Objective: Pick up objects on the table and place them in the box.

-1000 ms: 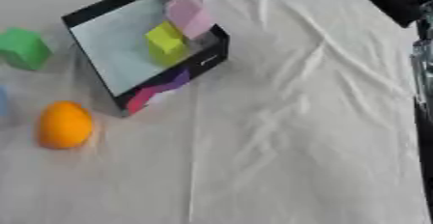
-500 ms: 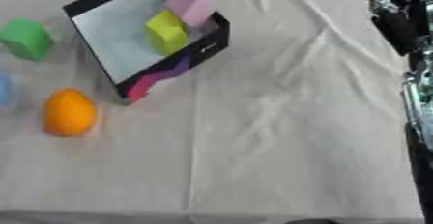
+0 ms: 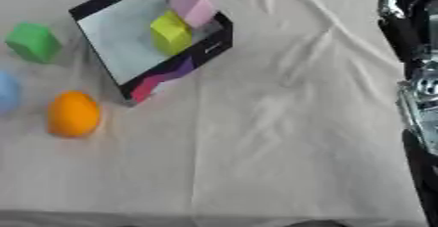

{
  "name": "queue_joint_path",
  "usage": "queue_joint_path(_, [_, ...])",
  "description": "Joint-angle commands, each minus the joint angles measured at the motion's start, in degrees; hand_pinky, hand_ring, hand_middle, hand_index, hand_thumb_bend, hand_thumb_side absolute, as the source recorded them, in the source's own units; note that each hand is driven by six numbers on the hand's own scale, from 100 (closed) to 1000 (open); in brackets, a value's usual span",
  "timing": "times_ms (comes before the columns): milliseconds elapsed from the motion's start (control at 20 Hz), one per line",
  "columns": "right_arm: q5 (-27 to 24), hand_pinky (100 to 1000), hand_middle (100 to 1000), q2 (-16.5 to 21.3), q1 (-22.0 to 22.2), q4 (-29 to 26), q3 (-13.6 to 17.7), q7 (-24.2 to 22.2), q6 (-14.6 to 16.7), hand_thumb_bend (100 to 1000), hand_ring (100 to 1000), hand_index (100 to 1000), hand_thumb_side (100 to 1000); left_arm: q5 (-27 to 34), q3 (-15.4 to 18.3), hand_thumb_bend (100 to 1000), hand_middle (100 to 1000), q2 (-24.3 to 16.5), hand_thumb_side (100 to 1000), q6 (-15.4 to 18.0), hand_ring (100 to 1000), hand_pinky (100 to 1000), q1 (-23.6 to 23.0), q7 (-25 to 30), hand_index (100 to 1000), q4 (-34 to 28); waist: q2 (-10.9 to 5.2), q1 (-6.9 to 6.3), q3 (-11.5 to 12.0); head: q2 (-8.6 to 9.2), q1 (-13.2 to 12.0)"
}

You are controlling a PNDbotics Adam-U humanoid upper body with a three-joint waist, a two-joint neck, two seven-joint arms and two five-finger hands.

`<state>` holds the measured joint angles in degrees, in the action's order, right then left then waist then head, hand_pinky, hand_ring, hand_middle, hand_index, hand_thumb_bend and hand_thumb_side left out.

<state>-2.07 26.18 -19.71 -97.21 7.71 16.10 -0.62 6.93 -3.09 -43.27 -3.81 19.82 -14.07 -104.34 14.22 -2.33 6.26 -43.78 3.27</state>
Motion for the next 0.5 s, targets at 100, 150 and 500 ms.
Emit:
queue_joint_path(100, [-3.9, 879, 799, 2.6, -0.4, -0.1, 0.2, 0.7, 0.4, 100, 794, 844, 568, -3.9, -3.5, 457, 873, -8.2, 336, -1.0, 900, 905, 2.6, 3.8, 895, 4.0, -2.22, -0.70, 0.0, 0.26, -1.3])
queue_joint_path(150, [-4.8, 878, 797, 2.8, -0.4, -0.1, 0.2, 0.6, 0.5, 100, 793, 844, 568, -4.8, -4.6, 511, 874, -9.7, 317, -0.9, 903, 907, 3.1, 4.7, 893, 5.3, -2.25, -0.66, 0.0, 0.29, -1.4])
queue_joint_path(500, [-7.0, 872, 792, 3.2, -0.9, 0.2, -0.1, 0.1, 0.5, 100, 787, 833, 566, -11.3, -10.4, 712, 866, -20.2, 247, 1.6, 906, 907, 5.0, 11.2, 884, 14.9, -2.53, -0.43, -0.9, 0.20, -3.9])
